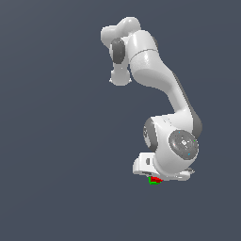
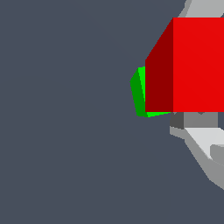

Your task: Stack the red cube on top of the green cube.

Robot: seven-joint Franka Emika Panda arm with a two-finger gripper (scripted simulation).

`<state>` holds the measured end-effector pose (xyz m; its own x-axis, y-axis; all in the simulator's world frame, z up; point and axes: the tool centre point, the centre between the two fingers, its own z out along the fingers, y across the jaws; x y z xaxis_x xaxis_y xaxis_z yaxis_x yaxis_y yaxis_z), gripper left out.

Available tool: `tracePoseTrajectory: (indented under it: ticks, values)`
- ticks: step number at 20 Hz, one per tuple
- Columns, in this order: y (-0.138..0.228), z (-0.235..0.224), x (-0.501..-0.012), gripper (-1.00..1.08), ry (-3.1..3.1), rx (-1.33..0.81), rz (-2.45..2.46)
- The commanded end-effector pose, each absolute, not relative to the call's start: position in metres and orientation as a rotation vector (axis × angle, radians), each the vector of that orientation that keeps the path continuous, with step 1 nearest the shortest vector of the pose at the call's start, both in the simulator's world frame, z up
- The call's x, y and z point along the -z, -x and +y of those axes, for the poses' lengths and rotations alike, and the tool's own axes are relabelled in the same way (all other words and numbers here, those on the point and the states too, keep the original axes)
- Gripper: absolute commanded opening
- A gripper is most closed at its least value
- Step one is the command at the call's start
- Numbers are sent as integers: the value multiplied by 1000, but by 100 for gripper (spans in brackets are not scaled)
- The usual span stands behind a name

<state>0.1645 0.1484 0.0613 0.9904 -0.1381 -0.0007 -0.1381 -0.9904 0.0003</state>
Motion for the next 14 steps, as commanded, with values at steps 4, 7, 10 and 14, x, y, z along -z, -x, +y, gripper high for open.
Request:
tracePoseTrajectory:
  ticks: [4,7,10,14]
  values:
    - [-166,149,-62,-100,-3134,-1,-217]
    - [-166,149,-62,100,-3134,-1,-217]
    - [-166,149,-62,100,-3134,-1,-217]
    - [-166,149,-62,100,-3134,-1,-217]
